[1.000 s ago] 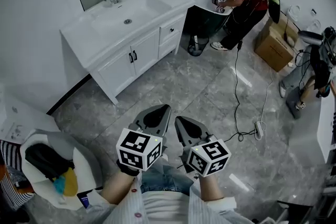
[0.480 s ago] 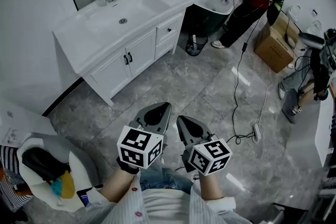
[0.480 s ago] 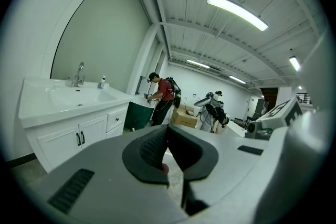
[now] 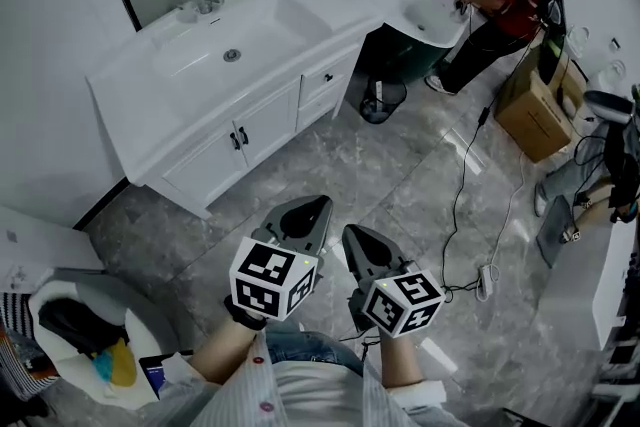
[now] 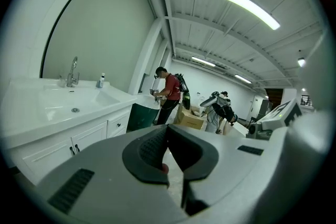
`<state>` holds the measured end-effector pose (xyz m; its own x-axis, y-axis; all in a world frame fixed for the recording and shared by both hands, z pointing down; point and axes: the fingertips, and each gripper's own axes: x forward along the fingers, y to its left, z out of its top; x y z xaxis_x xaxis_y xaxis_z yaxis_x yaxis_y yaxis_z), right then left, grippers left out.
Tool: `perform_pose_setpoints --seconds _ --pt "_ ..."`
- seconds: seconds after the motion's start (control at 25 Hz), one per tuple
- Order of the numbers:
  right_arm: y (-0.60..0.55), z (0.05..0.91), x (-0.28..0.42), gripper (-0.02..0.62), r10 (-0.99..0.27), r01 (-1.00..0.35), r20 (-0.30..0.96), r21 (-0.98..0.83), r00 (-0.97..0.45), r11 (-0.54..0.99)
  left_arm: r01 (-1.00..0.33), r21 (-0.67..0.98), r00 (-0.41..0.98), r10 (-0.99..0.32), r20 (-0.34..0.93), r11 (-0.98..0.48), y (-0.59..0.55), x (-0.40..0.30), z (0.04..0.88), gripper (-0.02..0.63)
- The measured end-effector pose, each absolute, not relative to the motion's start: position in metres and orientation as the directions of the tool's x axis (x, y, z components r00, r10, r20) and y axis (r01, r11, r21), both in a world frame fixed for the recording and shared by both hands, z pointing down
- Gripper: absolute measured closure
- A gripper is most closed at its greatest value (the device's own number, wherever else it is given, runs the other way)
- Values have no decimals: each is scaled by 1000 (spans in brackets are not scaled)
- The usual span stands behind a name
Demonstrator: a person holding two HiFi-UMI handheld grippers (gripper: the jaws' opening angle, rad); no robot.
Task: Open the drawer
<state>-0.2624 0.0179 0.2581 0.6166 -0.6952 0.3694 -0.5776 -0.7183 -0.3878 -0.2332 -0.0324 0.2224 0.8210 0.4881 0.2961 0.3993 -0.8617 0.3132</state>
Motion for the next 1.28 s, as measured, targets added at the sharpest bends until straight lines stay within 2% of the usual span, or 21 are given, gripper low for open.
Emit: perform_pose_setpoints --seconds 0.32,0.8,1.28 --pt "8 261 -179 588 -687 -560 372 -401 624 -725 395 307 824 482 299 -866 -49 -151 222 592" --pt "0 268 -107 588 -685 -561 387 -394 617 -728 370 314 838 460 293 -874 -68 -85 228 592" --pt "21 280 3 587 -762 -636 388 -419 519 -647 225 305 894 320 312 -926 -58 12 236 592"
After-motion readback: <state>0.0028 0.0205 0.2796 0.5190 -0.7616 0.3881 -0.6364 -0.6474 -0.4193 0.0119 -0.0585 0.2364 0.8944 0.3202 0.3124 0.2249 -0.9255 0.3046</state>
